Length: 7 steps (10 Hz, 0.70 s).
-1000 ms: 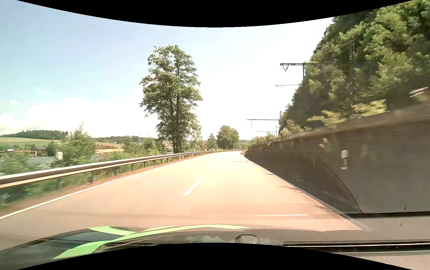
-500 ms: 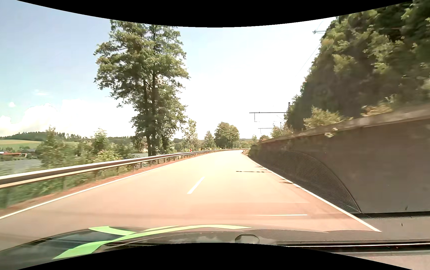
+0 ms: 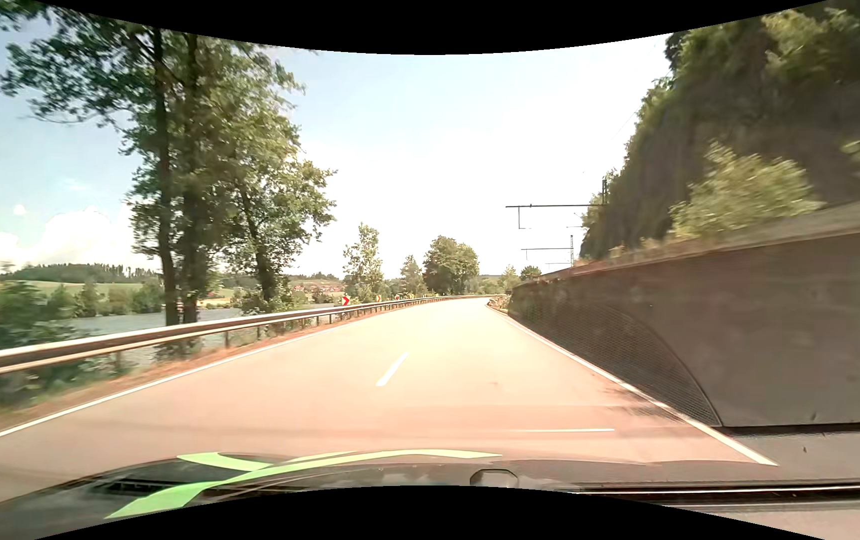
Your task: Follow the waypoints while adhering to traffic rules and regulations
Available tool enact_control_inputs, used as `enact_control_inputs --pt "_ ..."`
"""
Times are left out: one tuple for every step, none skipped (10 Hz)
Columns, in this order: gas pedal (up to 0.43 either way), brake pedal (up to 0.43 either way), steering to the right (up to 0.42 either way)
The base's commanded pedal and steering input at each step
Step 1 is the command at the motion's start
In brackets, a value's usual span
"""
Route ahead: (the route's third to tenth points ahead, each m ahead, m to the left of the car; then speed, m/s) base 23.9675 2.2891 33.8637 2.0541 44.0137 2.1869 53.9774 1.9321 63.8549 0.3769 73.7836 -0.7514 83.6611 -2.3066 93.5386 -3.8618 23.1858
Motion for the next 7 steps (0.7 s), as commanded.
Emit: enact_control_inputs --pt "0.197 0.000 0.000" --pt "0.209 0.000 0.002" --pt "0.228 0.000 0.003" --pt "0.240 0.000 0.004" --pt "0.248 0.000 0.004" --pt "0.260 0.000 0.004" --pt "0.248 0.000 0.004"
